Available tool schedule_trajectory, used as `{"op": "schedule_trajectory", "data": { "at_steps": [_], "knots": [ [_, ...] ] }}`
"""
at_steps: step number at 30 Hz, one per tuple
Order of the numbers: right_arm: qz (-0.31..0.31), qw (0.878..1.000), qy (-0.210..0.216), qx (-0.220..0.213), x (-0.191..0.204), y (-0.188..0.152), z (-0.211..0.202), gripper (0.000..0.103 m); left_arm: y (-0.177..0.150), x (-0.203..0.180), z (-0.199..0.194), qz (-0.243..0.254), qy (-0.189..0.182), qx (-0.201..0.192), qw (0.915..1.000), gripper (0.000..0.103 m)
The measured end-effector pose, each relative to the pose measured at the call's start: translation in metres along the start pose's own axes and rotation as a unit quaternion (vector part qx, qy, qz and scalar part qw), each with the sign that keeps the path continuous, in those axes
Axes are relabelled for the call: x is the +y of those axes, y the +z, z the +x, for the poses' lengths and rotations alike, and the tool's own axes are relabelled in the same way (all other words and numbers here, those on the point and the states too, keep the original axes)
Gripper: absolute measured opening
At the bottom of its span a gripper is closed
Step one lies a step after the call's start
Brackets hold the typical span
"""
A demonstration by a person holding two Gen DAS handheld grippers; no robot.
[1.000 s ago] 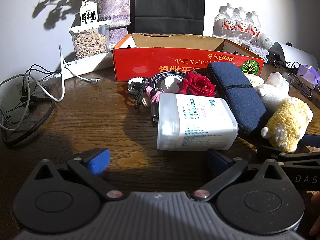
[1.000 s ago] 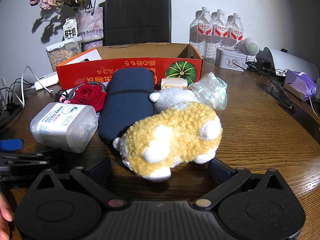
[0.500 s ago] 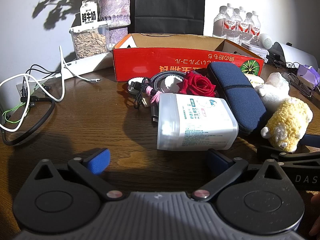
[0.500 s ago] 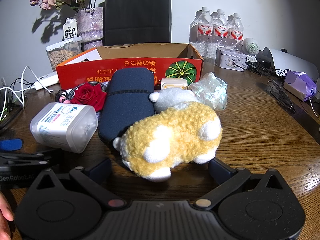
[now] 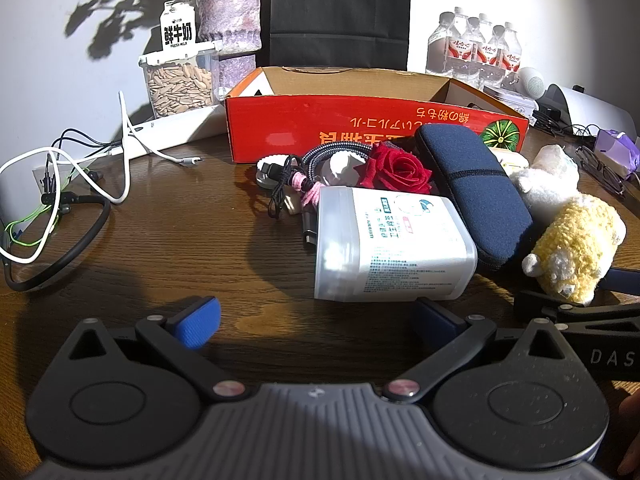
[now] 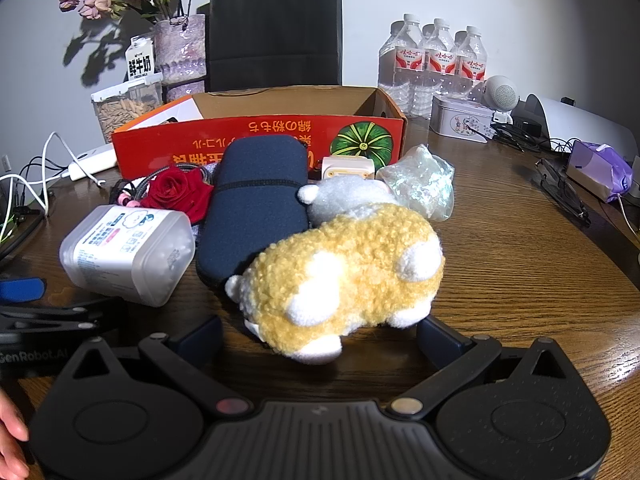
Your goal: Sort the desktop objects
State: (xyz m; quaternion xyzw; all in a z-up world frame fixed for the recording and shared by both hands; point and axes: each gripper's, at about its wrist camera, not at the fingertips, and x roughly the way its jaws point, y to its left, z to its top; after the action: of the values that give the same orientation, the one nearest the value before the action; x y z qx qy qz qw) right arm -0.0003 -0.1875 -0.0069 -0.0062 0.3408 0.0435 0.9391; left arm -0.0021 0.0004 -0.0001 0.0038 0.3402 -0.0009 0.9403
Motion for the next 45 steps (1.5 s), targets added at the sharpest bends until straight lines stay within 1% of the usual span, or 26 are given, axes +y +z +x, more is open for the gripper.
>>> {"op": "schedule_trajectory", "data": {
  "at_steps": [2, 26, 28, 29, 30, 31, 32, 33, 34, 35, 36, 37, 38, 39, 40, 41, 42, 44, 45],
  "knots": [
    [0.001, 1.0, -0.002, 0.0, -0.005, 0.0, 0.003, 0.103, 0.0, 0.0, 0.0, 0.001, 0.0, 0.0, 1.0, 0.103],
    [0.004, 1.0, -0.007, 0.0, -0.002, 0.0, 0.002, 0.103, 0.0, 0.001, 0.0, -0.003, 0.004, 0.0, 1.0, 0.103],
    [0.012, 1.0, 0.002, 0.015, -0.006, 0.001, -0.003, 0.102, 0.0, 0.001, -0.002, 0.008, -0.004, -0.001, 1.0, 0.103],
    [0.027, 0.999, 0.015, 0.015, -0.01, 0.002, -0.008, 0.097, 0.001, 0.001, -0.004, 0.024, -0.018, -0.002, 0.9995, 0.103],
    [0.051, 0.998, 0.039, 0.004, -0.018, 0.003, -0.017, 0.094, 0.003, 0.001, -0.009, 0.036, -0.033, -0.009, 0.9988, 0.103],
    [0.071, 0.995, 0.063, -0.01, -0.024, 0.005, -0.025, 0.092, 0.004, 0.002, -0.016, 0.044, -0.043, -0.028, 0.9977, 0.103],
    [0.081, 0.994, 0.071, -0.018, -0.027, 0.009, -0.029, 0.093, 0.007, 0.003, -0.021, 0.04, -0.044, -0.052, 0.9969, 0.103],
    [0.084, 0.994, 0.065, -0.024, -0.028, 0.014, -0.029, 0.093, 0.011, 0.003, -0.022, 0.036, -0.046, -0.064, 0.9963, 0.103],
    [0.085, 0.995, 0.051, -0.031, -0.028, 0.018, -0.026, 0.093, 0.016, 0.003, -0.02, 0.031, -0.056, -0.064, 0.9959, 0.103],
    [0.084, 0.996, 0.03, -0.031, -0.027, 0.021, -0.02, 0.093, 0.022, 0.001, -0.012, 0.028, -0.069, -0.052, 0.9959, 0.103],
    [0.086, 0.996, 0.015, -0.029, -0.027, 0.023, -0.015, 0.093, 0.028, -0.001, -0.003, 0.02, -0.069, -0.034, 0.9969, 0.103],
    [0.089, 0.996, 0.004, -0.027, -0.029, 0.023, -0.009, 0.092, 0.032, -0.003, 0.004, 0.01, -0.069, -0.022, 0.9973, 0.103],
    [0.091, 0.996, -0.006, -0.021, -0.032, 0.022, -0.003, 0.091, 0.034, -0.004, 0.009, 0.006, -0.079, -0.016, 0.9968, 0.103],
    [0.099, 0.995, -0.003, -0.016, -0.037, 0.02, 0.0, 0.091, 0.035, -0.006, 0.013, 0.0, -0.092, -0.007, 0.9958, 0.103],
    [0.11, 0.994, 0.007, -0.011, -0.042, 0.016, 0.002, 0.084, 0.037, -0.009, 0.015, -0.002, -0.097, -0.003, 0.9953, 0.103],
    [0.116, 0.993, 0.016, -0.011, -0.048, 0.013, 0.001, 0.082, 0.037, -0.013, 0.017, 0.0, -0.098, -0.005, 0.9952, 0.103],
    [0.108, 0.994, 0.019, -0.011, -0.05, 0.012, -0.002, 0.081, 0.036, -0.018, 0.018, 0.009, -0.094, -0.01, 0.9955, 0.103],
    [0.077, 0.997, 0.005, -0.011, -0.049, 0.011, -0.008, 0.076, 0.034, -0.024, 0.02, 0.022, -0.067, -0.009, 0.9975, 0.102],
    [0.062, 0.998, 0.002, -0.01, -0.049, 0.01, -0.012, 0.076, 0.033, -0.026, 0.019, 0.022, -0.064, -0.013, 0.9977, 0.095]
  ]
}}
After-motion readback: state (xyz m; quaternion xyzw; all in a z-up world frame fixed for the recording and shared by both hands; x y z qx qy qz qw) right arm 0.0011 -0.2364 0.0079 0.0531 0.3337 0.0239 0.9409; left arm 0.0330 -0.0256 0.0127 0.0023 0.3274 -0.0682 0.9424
